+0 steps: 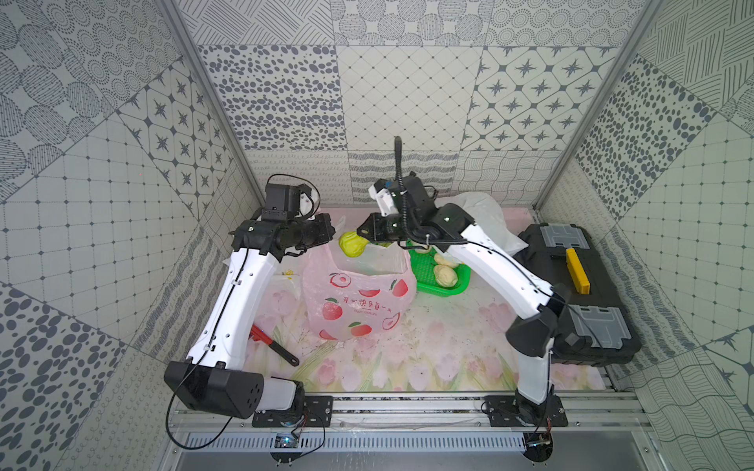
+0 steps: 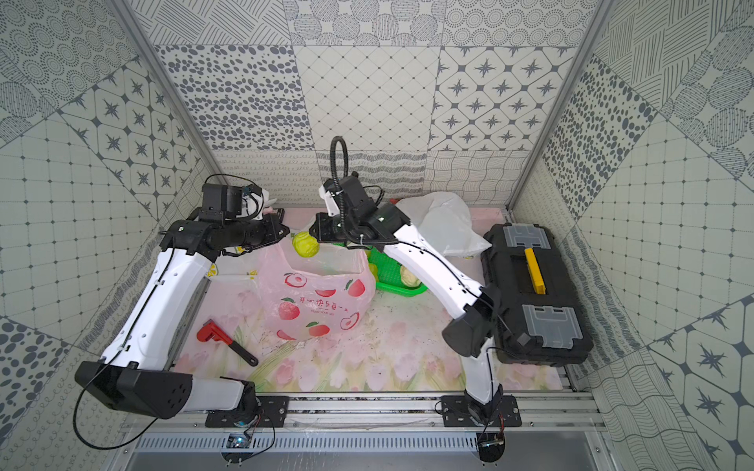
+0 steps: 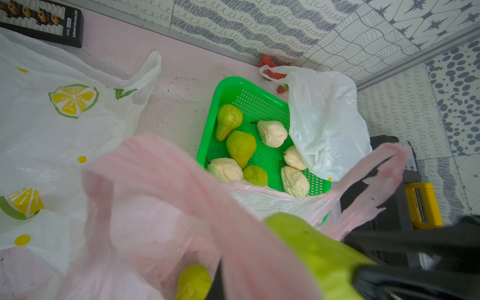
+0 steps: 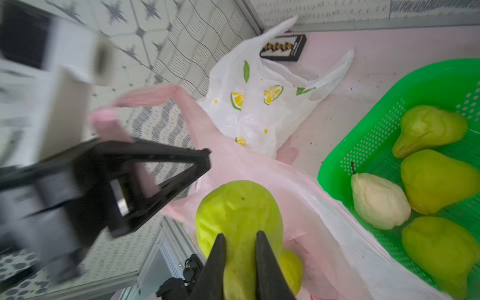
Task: Place the pears into plastic bags & tie knots
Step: Place the pear in the plastic bag, then adjust the plastic bag at the center of the board.
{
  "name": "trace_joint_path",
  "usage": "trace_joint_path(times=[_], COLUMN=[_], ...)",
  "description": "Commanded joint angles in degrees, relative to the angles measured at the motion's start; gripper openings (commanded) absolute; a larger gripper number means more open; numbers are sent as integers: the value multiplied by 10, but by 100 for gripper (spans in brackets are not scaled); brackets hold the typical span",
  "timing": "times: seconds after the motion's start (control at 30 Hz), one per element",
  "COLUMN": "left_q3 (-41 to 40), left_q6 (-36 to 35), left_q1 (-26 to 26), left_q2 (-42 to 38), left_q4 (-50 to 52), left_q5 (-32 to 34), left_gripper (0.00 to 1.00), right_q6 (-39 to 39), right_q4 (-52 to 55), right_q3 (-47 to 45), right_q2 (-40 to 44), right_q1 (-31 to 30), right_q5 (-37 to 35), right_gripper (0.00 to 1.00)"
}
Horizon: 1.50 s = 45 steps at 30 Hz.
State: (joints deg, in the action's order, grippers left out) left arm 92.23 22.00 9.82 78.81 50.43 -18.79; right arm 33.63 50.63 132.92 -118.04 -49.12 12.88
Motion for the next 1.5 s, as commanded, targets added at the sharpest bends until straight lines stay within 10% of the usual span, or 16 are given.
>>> trace_joint_path(times=[0.0,0.3,0.6,1.03,1.47], left_q3=[2,-35,-46,-52,1], left_q6=[-20,-27,-23,0,8], left_q1=[2,2,2,-9,-6], left_q2=[-15,-30,-23,-5,-46], left_q4=[-12,-26,-30,-6,-17], left_q5=[-23,-25,-8,48,-52], left_gripper=[0,0,0,0,0], right_q6=[-18,32,2,120,11], right_q4=[95,-51,-30,-187,-11], right_q3=[83,-120,-195,-557,-322], right_q2=[-60,-54,39,421,240], right_q1=[-35,-35,-17,196,50], right_q5=[-15,21,69,194,96], right_gripper=[10,16,63,48,58])
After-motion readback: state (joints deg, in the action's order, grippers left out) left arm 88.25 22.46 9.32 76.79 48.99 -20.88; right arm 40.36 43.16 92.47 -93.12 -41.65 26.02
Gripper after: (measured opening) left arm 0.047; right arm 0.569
